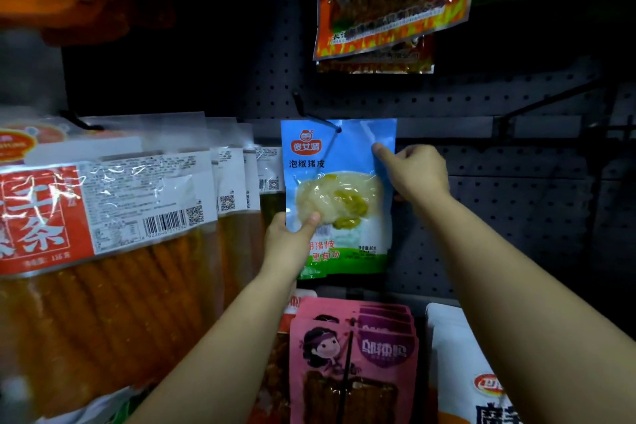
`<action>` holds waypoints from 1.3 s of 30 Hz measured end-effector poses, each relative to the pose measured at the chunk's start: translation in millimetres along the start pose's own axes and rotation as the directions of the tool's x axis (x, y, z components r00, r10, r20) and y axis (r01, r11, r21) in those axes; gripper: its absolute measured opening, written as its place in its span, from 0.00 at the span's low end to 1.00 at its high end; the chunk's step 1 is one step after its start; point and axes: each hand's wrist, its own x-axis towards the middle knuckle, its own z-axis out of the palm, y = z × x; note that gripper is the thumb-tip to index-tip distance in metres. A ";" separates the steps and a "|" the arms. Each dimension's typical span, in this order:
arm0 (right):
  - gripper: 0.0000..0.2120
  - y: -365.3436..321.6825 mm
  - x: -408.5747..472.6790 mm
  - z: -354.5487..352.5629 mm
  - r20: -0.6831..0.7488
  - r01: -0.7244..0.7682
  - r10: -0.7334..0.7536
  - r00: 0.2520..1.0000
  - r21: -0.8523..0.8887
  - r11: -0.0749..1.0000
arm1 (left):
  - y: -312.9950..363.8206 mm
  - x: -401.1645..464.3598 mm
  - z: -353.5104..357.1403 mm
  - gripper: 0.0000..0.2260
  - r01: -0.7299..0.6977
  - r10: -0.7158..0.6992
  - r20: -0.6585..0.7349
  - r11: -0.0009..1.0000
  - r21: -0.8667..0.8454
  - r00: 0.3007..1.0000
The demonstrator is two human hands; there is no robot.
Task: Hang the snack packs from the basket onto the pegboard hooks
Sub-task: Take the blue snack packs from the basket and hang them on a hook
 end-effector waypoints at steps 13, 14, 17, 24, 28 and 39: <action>0.15 84.5 -67.7 22.0 0.142 -0.212 0.198 0.970 0.092 0.973 | -58.4 -32.7 -8.4 0.15 0.189 -0.189 0.010 0.979 -0.077 0.982; 0.15 85.8 -72.0 23.4 0.133 -0.246 0.231 0.964 0.110 0.963 | -62.1 -36.6 -10.4 0.11 0.199 -0.199 0.017 0.979 -0.050 0.980; 0.13 92.6 -94.5 25.5 0.078 -0.286 0.278 0.957 0.127 0.950 | -72.5 -59.2 -20.3 0.06 0.193 -0.193 0.075 0.981 0.004 0.978; 0.10 112.4 -225.9 -15.2 0.113 -0.277 0.257 0.960 0.241 0.930 | -102.5 -153.9 -62.0 0.07 0.104 -0.114 0.224 0.993 0.057 0.968; 0.07 135.0 -323.5 -64.3 0.184 -0.343 0.305 0.934 0.231 0.911 | -133.3 -224.6 -59.1 0.08 0.082 -0.104 0.380 0.994 0.075 0.919; 0.08 263.4 -562.9 -261.1 -0.118 -0.797 0.801 0.587 0.090 0.597 | -219.0 -423.6 35.3 0.06 0.101 -0.249 0.802 0.968 0.232 0.543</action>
